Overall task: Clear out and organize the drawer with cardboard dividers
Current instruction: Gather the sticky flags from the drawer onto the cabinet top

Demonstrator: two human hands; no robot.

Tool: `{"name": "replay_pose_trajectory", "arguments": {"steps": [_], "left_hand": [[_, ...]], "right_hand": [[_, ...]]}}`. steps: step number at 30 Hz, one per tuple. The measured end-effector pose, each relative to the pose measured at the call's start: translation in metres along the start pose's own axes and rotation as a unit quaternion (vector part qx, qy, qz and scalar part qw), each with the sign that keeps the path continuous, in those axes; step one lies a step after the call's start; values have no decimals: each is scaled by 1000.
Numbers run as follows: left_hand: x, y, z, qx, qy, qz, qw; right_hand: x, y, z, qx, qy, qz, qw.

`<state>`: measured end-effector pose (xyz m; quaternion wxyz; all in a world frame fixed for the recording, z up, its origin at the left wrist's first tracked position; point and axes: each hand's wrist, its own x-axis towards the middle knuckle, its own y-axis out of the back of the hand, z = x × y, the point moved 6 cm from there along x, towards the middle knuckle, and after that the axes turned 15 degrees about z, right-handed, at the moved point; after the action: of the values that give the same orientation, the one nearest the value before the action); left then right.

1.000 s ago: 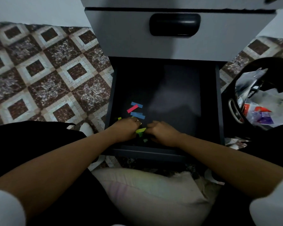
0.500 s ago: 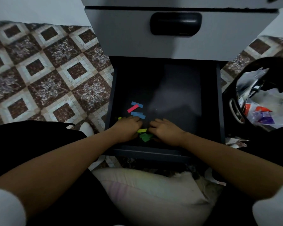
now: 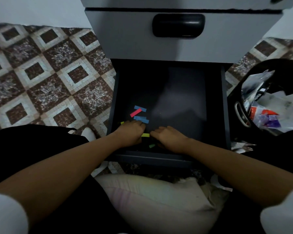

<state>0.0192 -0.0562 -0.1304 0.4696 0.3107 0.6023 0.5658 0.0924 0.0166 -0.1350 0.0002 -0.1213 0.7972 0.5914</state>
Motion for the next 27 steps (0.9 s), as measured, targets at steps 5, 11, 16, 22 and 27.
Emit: {"name": "replay_pose_trajectory", "arguments": {"steps": [5, 11, 16, 22, 27], "left_hand": [[3, 2, 0, -4, -9, 10, 1000], [7, 3, -2, -5, -5, 7, 1000], [8, 5, -5, -9, 4, 14, 1000], [7, 8, -6, -9, 11, 23, 1000], [8, 8, -7, -22, 17, 18, 999]], "right_hand": [[3, 4, 11, 111, -70, 11, 991], [1, 10, 29, 198, -143, 24, 969], [-4, -3, 18, 169, -107, -35, 979], [-7, -1, 13, 85, -57, -10, 995], [-7, -6, 8, -16, 4, -13, 1000]]}}
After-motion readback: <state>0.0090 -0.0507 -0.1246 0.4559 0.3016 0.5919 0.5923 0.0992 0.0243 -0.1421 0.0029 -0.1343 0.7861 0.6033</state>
